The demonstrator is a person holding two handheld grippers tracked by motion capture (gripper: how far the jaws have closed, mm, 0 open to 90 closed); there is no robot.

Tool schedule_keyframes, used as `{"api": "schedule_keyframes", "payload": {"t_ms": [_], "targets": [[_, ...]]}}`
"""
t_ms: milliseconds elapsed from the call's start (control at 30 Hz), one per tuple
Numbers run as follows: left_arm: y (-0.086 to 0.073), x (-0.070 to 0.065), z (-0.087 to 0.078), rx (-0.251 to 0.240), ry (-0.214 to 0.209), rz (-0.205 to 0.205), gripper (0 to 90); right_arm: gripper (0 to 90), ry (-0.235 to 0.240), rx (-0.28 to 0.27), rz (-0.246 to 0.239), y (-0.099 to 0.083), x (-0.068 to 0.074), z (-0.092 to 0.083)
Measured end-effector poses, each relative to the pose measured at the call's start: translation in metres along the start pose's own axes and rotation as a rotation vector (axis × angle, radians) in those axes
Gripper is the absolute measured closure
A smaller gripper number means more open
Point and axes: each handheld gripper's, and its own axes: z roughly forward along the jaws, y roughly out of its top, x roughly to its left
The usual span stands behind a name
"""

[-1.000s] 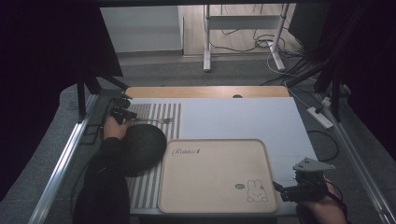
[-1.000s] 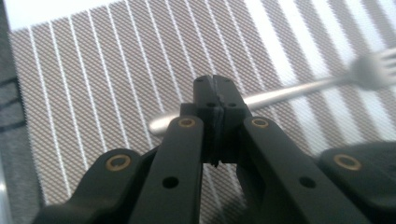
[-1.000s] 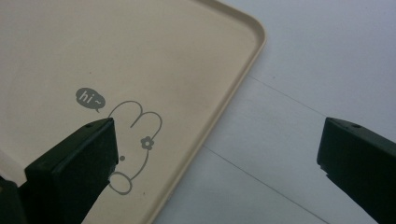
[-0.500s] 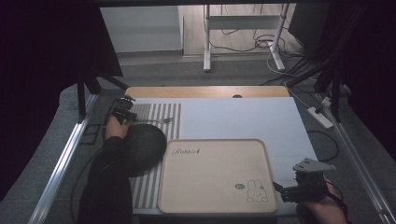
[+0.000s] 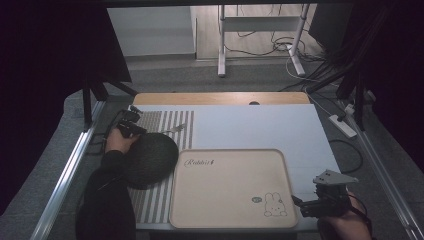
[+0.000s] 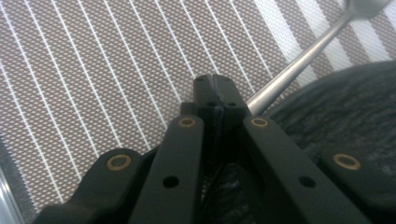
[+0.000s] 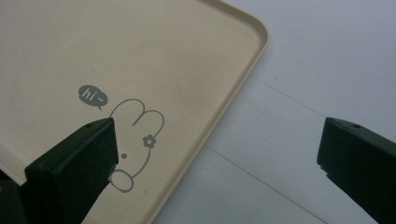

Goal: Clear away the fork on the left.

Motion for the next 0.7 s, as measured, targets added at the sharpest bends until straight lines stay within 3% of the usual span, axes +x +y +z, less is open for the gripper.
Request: {"api": "schedule_keyframes", "payload": {"t_ms": [233, 267, 367, 400, 533, 633, 700], "targets": [[0.001, -0.001, 0.000, 0.001, 0.015, 0.025, 88.8, 0.0, -0.001, 0.002, -0.003, 0.000, 0.000, 0.000], [0.002, -0.002, -0.001, -0.005, 0.032, 0.026, 85.1, 0.0, -0.001, 0.002, -0.003, 0.000, 0.000, 0.000], [0.007, -0.002, -0.005, -0.051, 0.025, 0.002, 70.3, 0.0, 0.001, 0.001, -0.006, 0.000, 0.000, 0.000], [0.009, -0.003, -0.006, -0.063, 0.029, -0.007, 60.9, 0.0, 0.001, 0.002, -0.005, 0.000, 0.000, 0.000], [0.017, -0.006, -0.010, -0.118, 0.003, -0.041, 38.2, 0.0, 0.002, 0.002, -0.004, 0.000, 0.000, 0.000], [0.023, -0.011, -0.009, -0.128, -0.002, -0.042, 20.0, 0.0, 0.004, -0.001, -0.004, 0.000, 0.000, 0.000], [0.026, -0.013, -0.009, -0.133, -0.024, -0.037, 15.3, 0.0, 0.004, 0.002, -0.006, 0.000, 0.000, 0.000]]}}
